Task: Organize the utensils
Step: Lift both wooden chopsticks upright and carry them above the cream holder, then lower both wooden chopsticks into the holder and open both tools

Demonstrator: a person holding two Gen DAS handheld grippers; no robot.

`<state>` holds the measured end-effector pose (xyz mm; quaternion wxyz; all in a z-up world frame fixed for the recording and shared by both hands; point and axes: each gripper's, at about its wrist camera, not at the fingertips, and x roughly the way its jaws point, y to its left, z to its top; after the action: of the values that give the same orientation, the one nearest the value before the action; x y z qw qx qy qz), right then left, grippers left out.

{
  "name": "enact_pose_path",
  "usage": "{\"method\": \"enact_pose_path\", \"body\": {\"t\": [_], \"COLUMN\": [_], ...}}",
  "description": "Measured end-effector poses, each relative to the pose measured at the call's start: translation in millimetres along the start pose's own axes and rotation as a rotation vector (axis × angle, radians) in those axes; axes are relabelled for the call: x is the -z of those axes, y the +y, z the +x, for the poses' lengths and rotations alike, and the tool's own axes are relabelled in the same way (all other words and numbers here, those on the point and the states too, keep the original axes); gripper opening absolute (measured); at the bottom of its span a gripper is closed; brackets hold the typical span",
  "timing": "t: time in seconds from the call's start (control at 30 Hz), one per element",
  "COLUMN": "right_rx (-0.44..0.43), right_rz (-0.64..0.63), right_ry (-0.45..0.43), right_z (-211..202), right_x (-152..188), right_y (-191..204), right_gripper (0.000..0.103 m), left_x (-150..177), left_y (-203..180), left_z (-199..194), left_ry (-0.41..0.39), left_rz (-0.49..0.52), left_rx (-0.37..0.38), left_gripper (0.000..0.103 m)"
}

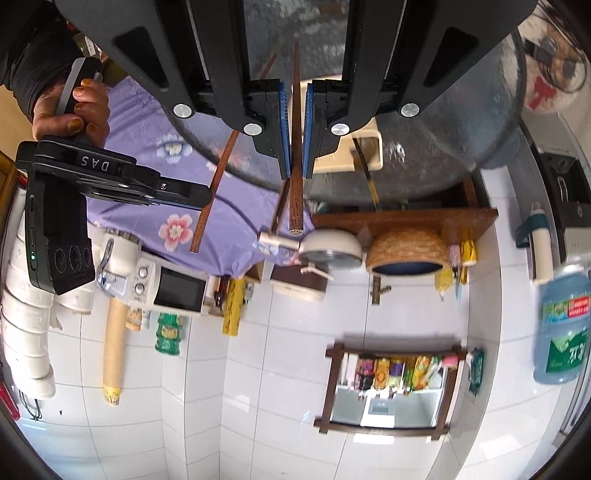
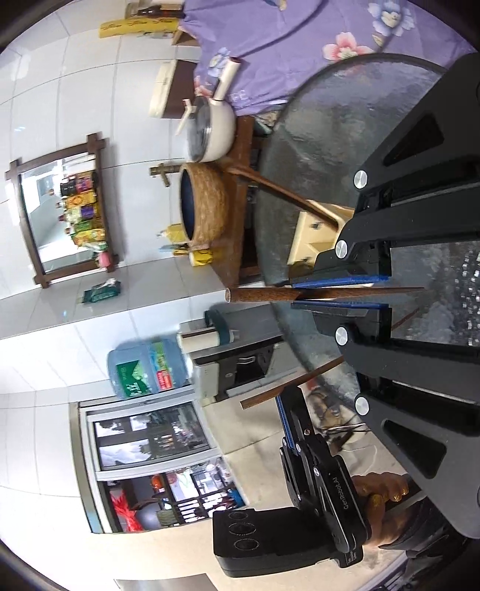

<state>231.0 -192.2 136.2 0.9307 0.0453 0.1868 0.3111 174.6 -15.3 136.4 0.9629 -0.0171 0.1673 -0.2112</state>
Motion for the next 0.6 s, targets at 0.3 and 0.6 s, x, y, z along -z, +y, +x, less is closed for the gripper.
{"method": "enact_pose_path", "body": {"t": [0.3, 0.6], "right_rx": [0.047, 0.129], "right_rz": [0.003, 0.028], "right_ry": [-0.117, -0.127], "right_z": [9, 53], "right_x": [-75, -79], "right_y": [-9, -34], "right_gripper": [0.008, 0.008], "left_x": [-76, -84], "left_y": [16, 32], "left_z": [18, 62], "left_ry": [-0.086, -0.092], "left_rz": [-0.002, -0.001], "left_rx": [-0.071, -0.129], "left_gripper": [0.007, 0.007]}}
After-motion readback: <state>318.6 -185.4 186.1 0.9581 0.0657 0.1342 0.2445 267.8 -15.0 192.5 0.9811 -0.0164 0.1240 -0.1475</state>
